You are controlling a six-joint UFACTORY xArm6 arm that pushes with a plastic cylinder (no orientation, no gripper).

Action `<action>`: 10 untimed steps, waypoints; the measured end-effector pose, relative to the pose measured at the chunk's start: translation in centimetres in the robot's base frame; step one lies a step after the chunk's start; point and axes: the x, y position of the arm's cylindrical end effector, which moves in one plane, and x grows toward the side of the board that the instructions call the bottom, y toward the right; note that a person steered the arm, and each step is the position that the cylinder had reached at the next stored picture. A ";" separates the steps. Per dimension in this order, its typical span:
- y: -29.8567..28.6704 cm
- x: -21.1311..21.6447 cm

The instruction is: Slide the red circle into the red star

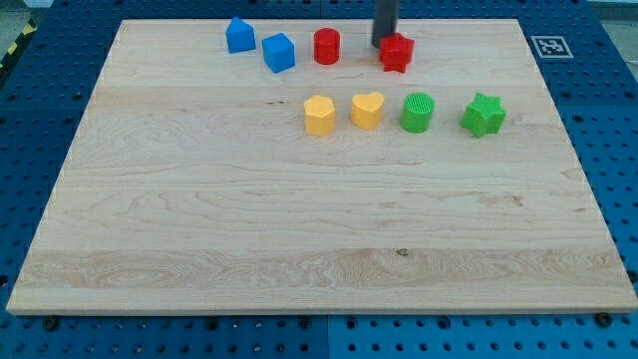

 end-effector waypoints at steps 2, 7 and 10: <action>-3.0 -4.5; -9.5 1.4; -6.0 3.6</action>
